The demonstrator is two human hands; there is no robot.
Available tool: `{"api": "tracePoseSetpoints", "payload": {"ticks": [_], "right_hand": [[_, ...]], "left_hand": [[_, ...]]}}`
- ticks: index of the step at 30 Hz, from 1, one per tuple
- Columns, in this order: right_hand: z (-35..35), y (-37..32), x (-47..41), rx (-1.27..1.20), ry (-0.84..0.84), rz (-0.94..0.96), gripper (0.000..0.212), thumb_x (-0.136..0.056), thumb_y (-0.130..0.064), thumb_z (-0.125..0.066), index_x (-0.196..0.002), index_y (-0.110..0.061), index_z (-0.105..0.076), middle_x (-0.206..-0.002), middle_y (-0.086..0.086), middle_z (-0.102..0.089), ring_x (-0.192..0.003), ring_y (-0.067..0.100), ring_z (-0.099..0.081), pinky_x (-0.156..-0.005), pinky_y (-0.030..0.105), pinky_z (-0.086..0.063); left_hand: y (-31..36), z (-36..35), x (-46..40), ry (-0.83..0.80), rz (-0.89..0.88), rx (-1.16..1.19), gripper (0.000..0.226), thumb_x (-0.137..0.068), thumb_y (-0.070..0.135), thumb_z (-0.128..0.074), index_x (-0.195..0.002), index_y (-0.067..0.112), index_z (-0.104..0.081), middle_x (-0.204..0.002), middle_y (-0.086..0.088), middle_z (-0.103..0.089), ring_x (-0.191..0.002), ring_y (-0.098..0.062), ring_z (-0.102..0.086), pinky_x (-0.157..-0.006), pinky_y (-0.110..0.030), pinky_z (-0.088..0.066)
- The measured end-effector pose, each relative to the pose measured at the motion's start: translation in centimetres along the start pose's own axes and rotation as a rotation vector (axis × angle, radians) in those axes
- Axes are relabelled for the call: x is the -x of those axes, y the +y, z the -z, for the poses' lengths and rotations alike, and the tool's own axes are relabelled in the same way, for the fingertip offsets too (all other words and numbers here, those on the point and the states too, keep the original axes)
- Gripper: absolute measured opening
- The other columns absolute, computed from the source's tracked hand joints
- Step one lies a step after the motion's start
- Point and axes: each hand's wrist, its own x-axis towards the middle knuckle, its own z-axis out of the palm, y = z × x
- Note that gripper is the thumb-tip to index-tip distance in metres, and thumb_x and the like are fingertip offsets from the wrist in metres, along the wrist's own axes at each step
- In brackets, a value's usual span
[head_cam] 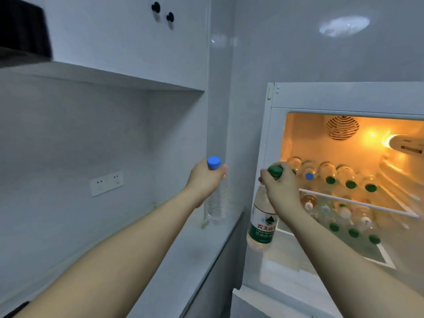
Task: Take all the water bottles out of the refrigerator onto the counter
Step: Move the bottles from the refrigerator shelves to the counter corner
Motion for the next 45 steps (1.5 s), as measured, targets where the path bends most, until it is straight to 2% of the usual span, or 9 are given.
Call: {"api": "tracePoseSetpoints", "payload": {"ticks": [6,12,16,22,25,27,31,39,45], "right_hand": [[-5.3,-0.7,3.7,-0.134,-0.191,-0.017,0.013,-0.090,-0.023,-0.061,-0.085,-0.026,-0.049,-0.088,0.008,-0.068,-0.074,0.019,-0.059,-0.057,0.020,-0.043],[-10.6,-2.8,8.1,-0.257,-0.378,-0.048,0.014,-0.089,-0.024,-0.063,-0.086,-0.026,-0.049,-0.089,0.011,-0.069,-0.084,0.027,-0.064,-0.070,0.032,-0.047],[-13.8,-5.1,11.1,-0.323,-0.490,-0.034,0.012,-0.088,-0.022,-0.062,-0.090,-0.015,-0.052,-0.087,0.015,-0.068,-0.085,0.029,-0.063,-0.062,0.019,-0.044],[-17.5,-10.0,16.8,-0.400,-0.610,-0.004,0.012,-0.089,-0.021,-0.063,-0.086,-0.022,-0.051,-0.089,0.010,-0.069,-0.087,0.026,-0.064,-0.066,0.023,-0.045],[-19.3,-12.6,20.3,-0.426,-0.676,0.010,0.009,-0.090,-0.021,-0.062,-0.090,-0.017,-0.054,-0.089,0.009,-0.069,-0.086,0.025,-0.065,-0.065,0.024,-0.045],[-20.4,-14.7,23.2,-0.448,-0.722,0.020,0.013,-0.090,-0.022,-0.062,-0.094,-0.013,-0.054,-0.090,0.012,-0.069,-0.087,0.026,-0.064,-0.066,0.026,-0.045],[-22.4,-19.2,29.4,-0.505,-0.794,0.028,0.011,-0.089,-0.020,-0.062,-0.088,-0.019,-0.051,-0.089,0.013,-0.068,-0.087,0.027,-0.064,-0.063,0.021,-0.044],[-24.0,-28.3,42.9,-0.605,-0.959,0.058,0.017,-0.090,-0.021,-0.063,-0.083,-0.025,-0.048,-0.089,0.016,-0.069,-0.085,0.031,-0.065,-0.066,0.028,-0.046],[-24.1,-35.0,53.1,-0.658,-1.073,0.088,0.015,-0.091,-0.020,-0.061,-0.085,-0.026,-0.049,-0.091,0.014,-0.069,-0.087,0.029,-0.065,-0.068,0.028,-0.047]], "left_hand": [[-2.2,6.0,4.8,0.174,0.129,-0.075,0.019,-0.094,0.032,-0.061,-0.097,0.013,-0.056,-0.080,0.001,-0.050,-0.066,-0.014,-0.044,-0.055,-0.025,-0.036],[-3.1,12.4,9.8,0.345,0.207,-0.148,0.024,-0.094,0.034,-0.061,-0.107,0.014,-0.059,-0.086,0.004,-0.056,-0.066,-0.009,-0.048,-0.055,-0.025,-0.037],[-2.6,16.7,13.2,0.453,0.238,-0.162,0.017,-0.095,0.035,-0.061,-0.106,0.023,-0.055,-0.092,0.008,-0.058,-0.070,-0.007,-0.051,-0.054,-0.024,-0.038],[-1.8,23.0,19.1,0.579,0.262,-0.213,0.017,-0.095,0.035,-0.061,-0.101,0.019,-0.055,-0.084,0.005,-0.053,-0.068,-0.011,-0.048,-0.057,-0.026,-0.040],[-1.4,26.4,22.6,0.638,0.292,-0.233,0.019,-0.094,0.036,-0.061,-0.105,0.021,-0.056,-0.084,0.008,-0.055,-0.070,-0.007,-0.050,-0.058,-0.027,-0.039],[-1.0,28.8,25.5,0.686,0.303,-0.257,0.020,-0.094,0.036,-0.061,-0.105,0.020,-0.056,-0.083,0.007,-0.054,-0.068,-0.008,-0.049,-0.057,-0.027,-0.040],[-0.1,33.7,31.7,0.769,0.330,-0.274,0.021,-0.095,0.034,-0.061,-0.108,0.020,-0.055,-0.082,0.007,-0.053,-0.066,-0.008,-0.048,-0.055,-0.026,-0.039],[2.3,43.6,45.7,0.926,0.406,-0.296,0.025,-0.094,0.036,-0.062,-0.112,0.020,-0.056,-0.087,0.006,-0.054,-0.071,-0.008,-0.049,-0.058,-0.028,-0.039],[4.7,50.3,56.7,1.043,0.423,-0.336,0.030,-0.094,0.036,-0.061,-0.116,0.017,-0.056,-0.084,0.006,-0.052,-0.068,-0.009,-0.048,-0.054,-0.027,-0.036]]}}
